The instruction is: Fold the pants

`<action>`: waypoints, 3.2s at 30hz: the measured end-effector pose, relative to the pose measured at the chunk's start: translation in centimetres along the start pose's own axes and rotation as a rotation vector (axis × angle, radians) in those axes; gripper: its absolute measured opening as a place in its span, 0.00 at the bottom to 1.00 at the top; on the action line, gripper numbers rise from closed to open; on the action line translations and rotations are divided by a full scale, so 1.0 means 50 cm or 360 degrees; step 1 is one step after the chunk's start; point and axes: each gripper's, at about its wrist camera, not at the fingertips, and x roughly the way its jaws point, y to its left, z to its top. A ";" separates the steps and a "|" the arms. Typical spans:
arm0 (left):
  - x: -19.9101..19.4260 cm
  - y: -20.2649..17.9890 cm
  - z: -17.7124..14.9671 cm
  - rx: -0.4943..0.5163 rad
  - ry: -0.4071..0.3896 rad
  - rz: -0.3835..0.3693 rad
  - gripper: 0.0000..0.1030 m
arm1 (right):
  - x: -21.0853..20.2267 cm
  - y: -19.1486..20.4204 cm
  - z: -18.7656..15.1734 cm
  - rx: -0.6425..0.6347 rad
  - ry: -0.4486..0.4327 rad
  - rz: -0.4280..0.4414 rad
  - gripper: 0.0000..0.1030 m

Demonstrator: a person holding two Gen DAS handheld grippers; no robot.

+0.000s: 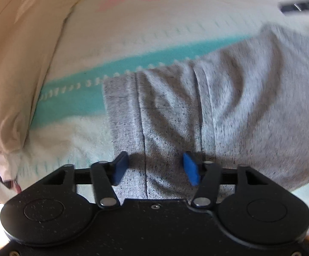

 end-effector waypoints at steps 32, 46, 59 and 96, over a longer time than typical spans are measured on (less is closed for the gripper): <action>-0.016 -0.234 -0.022 0.0393 -0.0043 -0.0293 0.56 | -0.020 -0.168 -0.057 0.0263 0.0097 -0.0608 0.17; -0.128 -0.349 0.082 0.0333 -0.0335 -0.0374 0.55 | -0.407 -0.400 -0.181 0.0809 -0.0140 -0.0791 0.19; -0.168 -0.580 0.100 0.0558 -0.0477 -0.0584 0.56 | -0.632 -0.586 -0.494 0.1827 -0.0233 -0.1158 0.20; -0.148 -0.796 -0.045 0.1279 -0.0718 -0.0689 0.60 | -0.672 -0.579 -0.533 0.1968 -0.0384 -0.1074 0.05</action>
